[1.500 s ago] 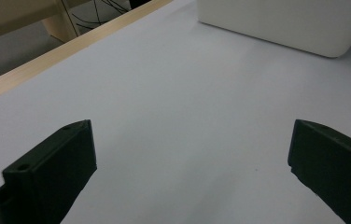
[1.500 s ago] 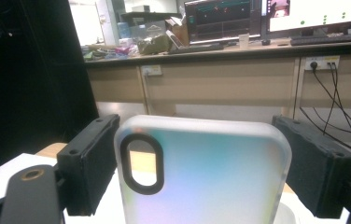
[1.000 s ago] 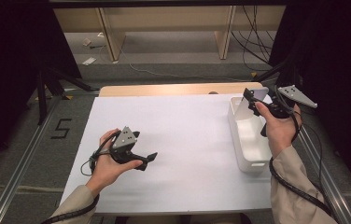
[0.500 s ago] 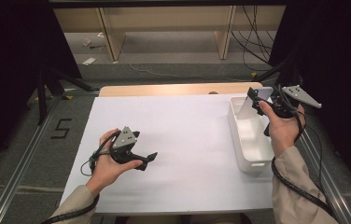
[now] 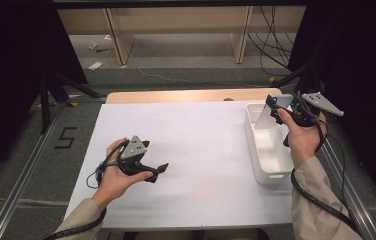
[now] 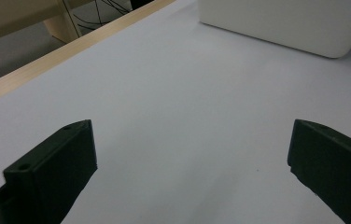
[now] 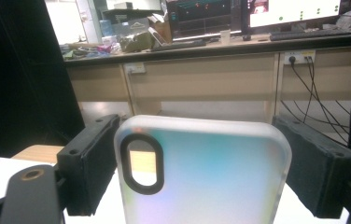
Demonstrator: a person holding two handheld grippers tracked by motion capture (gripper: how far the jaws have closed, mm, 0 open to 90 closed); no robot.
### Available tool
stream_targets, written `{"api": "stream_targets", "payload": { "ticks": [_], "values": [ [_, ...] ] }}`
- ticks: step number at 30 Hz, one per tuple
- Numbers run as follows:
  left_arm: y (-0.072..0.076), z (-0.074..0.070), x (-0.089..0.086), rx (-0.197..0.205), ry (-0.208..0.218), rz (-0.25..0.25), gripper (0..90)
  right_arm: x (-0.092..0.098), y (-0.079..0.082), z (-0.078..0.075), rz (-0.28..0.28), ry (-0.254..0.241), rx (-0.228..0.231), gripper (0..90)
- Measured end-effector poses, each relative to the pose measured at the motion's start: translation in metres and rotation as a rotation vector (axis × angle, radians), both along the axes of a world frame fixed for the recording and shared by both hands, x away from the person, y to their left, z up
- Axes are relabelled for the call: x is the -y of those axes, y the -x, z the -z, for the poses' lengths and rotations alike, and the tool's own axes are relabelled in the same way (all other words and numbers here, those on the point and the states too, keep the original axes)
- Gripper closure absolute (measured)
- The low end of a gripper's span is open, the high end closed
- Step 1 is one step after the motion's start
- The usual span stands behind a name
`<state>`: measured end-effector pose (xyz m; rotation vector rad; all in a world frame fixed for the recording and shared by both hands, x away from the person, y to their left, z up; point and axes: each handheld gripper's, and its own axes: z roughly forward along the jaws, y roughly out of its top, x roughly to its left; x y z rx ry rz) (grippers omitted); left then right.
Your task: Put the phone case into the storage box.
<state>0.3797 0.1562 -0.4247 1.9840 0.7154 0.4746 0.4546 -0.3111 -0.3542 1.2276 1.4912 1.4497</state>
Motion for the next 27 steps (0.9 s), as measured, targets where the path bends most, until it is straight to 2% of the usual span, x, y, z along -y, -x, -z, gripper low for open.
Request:
{"api": "stream_targets", "payload": {
  "ticks": [27],
  "values": [
    [0.0003, -0.0007, -0.0001, 0.003, 0.000, 0.000, 0.6, 0.0017, -0.0023, 0.0044, 0.014, 0.014, -0.016, 18.9]
  ]
}}
